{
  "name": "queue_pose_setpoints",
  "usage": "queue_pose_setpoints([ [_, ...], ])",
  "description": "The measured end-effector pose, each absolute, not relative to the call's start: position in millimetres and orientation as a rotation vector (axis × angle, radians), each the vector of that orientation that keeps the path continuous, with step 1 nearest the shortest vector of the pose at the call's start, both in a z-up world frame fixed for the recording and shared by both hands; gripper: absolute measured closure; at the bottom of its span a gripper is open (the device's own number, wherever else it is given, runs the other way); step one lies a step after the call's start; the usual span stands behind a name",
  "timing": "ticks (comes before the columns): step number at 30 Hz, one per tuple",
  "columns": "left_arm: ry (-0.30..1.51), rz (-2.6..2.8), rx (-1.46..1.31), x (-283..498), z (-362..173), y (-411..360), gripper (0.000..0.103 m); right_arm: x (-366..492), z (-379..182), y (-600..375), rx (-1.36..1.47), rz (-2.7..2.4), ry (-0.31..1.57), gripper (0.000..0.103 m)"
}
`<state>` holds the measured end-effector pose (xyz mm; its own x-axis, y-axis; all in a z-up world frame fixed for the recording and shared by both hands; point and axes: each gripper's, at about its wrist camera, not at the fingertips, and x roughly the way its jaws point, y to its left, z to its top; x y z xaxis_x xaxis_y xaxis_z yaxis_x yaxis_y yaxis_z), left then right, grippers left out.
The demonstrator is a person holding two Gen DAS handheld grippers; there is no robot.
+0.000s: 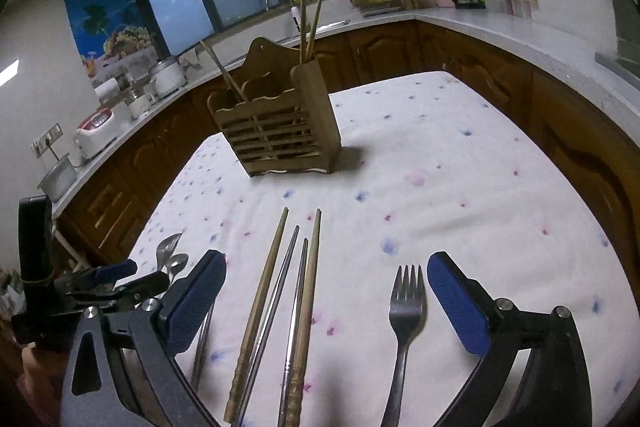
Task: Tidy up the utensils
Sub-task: 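Grasp a wooden chopstick with the right tool while the left tool grasps a metal chopstick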
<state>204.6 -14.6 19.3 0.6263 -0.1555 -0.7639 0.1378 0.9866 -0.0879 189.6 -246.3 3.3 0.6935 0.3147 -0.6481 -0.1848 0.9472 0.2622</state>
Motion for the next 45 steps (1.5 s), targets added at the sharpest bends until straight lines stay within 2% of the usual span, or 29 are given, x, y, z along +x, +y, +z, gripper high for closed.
queue_pose_setpoints([
  [2,0.888,-0.181,-0.021,210.3,14.6,-19.5,0.016,193.3,2.8,-243.7,0.175,0.288,0.758,0.004],
  [5,0.915,-0.198,-0.015,221.5,6.0,-26.3,0.029,201.9,0.2,-240.8,0.166,0.291,0.774,0.021],
  [6,0.925,-0.202,-0.014,225.2,2.6,-27.7,0.036,206.5,-2.0,-239.8,0.167,0.295,0.789,0.032],
  [7,0.936,-0.209,-0.014,229.2,-0.8,-29.5,0.037,211.5,-4.7,-239.0,0.17,0.298,0.805,0.041],
  [9,0.96,-0.216,-0.016,237.9,-6.7,-32.7,0.044,220.0,-8.9,-236.5,0.171,0.303,0.828,0.051],
  [13,1.006,-0.219,-0.015,254.7,-18.2,-37.4,0.051,238.7,-19.5,-227.2,0.146,0.319,0.875,0.064],
  [19,1.013,-0.218,0.031,268.7,-25.1,-47.6,0.062,265.4,-38.0,-210.9,0.091,0.341,0.938,0.074],
  [21,1.011,-0.217,0.047,270.8,-26.2,-49.9,0.076,273.0,-42.9,-205.8,0.075,0.345,0.953,0.077],
  [25,1.007,-0.228,0.053,273.3,-27.7,-51.2,0.085,288.7,-57.8,-193.2,0.02,0.34,1.008,0.082],
  [27,1.001,-0.232,0.061,273.4,-27.8,-52.3,0.094,290.8,-61.0,-186.2,-0.025,0.339,1.0,0.085],
  [29,0.992,-0.238,0.064,273.2,-28.7,-52.7,0.096,292.0,-60.5,-181.3,-0.069,0.323,0.998,0.095],
  [31,0.987,-0.24,0.055,272.9,-28.7,-50.9,0.098,294.7,-60.2,-181.8,-0.071,0.32,1.0,0.097],
  [35,0.985,-0.257,0.001,272.4,-26.5,-41.8,0.103,295.4,-56.9,-187.3,-0.027,0.327,0.999,0.098],
  [45,0.926,-0.31,-0.064,252.8,2.3,-21.7,0.103,270.3,-3.6,-207.5,0.095,0.366,0.879,0.098],
])
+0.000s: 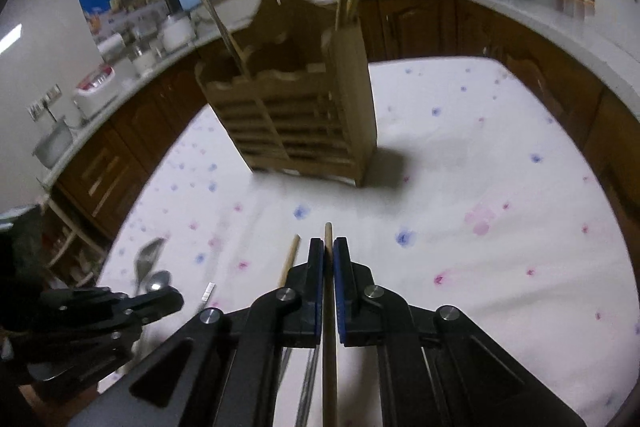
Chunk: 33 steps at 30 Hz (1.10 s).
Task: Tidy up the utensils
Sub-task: 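Grasp a wooden chopstick with the right tool while the left tool grasps a metal chopstick, then lift both held chopsticks and carry them above the wooden holder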
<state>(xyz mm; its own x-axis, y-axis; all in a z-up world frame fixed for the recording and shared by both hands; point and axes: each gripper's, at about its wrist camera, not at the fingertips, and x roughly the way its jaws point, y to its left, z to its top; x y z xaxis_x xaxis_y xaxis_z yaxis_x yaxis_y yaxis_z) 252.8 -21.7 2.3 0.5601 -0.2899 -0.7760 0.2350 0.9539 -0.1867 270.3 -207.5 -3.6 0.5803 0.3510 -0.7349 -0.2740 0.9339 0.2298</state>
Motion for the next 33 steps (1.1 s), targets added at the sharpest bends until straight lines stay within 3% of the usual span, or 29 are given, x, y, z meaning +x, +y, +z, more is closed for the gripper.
queue_pose_setpoints([
  [4,0.997,-0.316,-0.04,255.0,-3.7,-24.3,0.102,264.8,10.0,-209.2,0.099,0.371,0.851,0.098],
  [6,1.031,-0.297,-0.018,260.3,-11.7,-27.6,0.088,261.8,12.8,-208.1,0.105,0.372,0.846,0.098],
  [8,1.041,-0.281,0.005,264.5,-17.9,-30.9,0.081,257.4,12.3,-207.8,0.113,0.373,0.845,0.098],
  [12,1.03,-0.271,0.062,272.3,-28.2,-42.8,0.082,250.3,11.0,-209.9,0.118,0.376,0.848,0.098],
  [15,1.011,-0.265,0.102,278.0,-31.3,-54.3,0.098,248.0,9.3,-211.4,0.128,0.375,0.85,0.098],
  [20,0.982,-0.286,0.058,271.8,-23.3,-45.3,0.101,244.5,13.5,-212.6,0.143,0.379,0.836,0.098],
  [33,0.733,-0.359,-0.102,199.2,68.7,11.2,0.101,227.6,62.4,-208.4,0.142,0.409,0.717,0.098],
])
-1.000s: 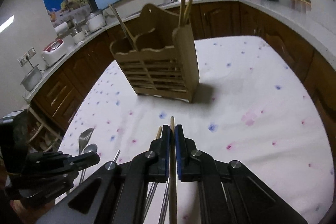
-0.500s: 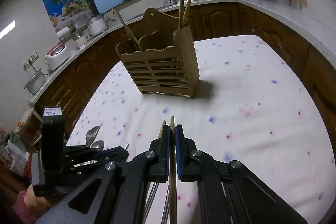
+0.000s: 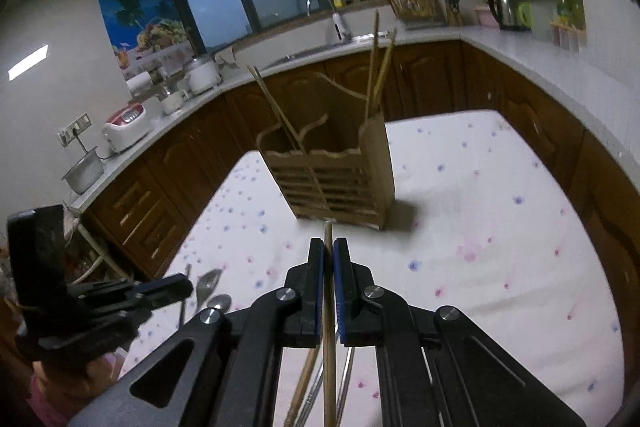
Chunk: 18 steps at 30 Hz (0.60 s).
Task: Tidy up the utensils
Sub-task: 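Lift both held chopsticks and carry them above the wooden holder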
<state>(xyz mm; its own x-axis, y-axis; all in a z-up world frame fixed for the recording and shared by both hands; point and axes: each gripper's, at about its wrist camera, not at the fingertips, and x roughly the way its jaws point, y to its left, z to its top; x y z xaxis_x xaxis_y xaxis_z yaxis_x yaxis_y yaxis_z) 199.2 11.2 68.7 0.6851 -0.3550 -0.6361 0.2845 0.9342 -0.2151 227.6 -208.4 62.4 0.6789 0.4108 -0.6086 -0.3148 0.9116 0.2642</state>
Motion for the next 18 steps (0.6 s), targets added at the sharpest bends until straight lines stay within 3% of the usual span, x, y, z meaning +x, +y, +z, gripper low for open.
queue_pose_setpoints([
  [18,0.563,-0.352,-0.153,170.9,116.5,43.3,0.101,226.1,122.2,-206.9,0.13,0.403,0.549,0.098],
])
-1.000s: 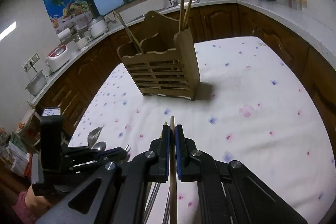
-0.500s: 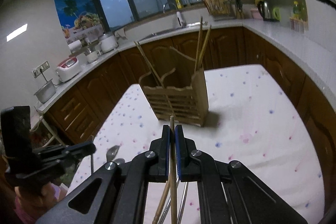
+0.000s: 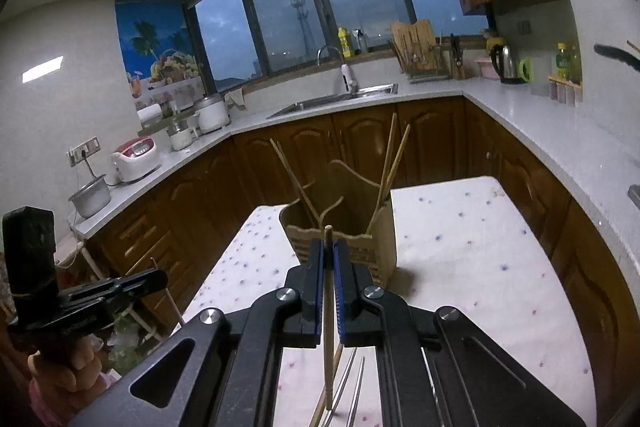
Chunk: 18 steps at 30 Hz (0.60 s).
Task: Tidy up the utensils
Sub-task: 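Lift both held chopsticks and carry them above the wooden holder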
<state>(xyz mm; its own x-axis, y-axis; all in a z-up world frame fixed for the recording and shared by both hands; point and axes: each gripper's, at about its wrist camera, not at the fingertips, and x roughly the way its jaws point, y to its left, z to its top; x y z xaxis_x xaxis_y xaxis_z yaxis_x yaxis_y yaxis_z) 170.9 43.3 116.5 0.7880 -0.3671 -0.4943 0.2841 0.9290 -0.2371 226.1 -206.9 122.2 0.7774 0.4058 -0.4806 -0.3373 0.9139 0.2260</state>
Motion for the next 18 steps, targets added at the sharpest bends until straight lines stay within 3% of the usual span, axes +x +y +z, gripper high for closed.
queue_pose_setpoints([
  [18,0.368,-0.331,-0.163,229.8,162.8,53.2,0.101,274.0,170.6,-216.4,0.174,0.339,0.372,0.098],
])
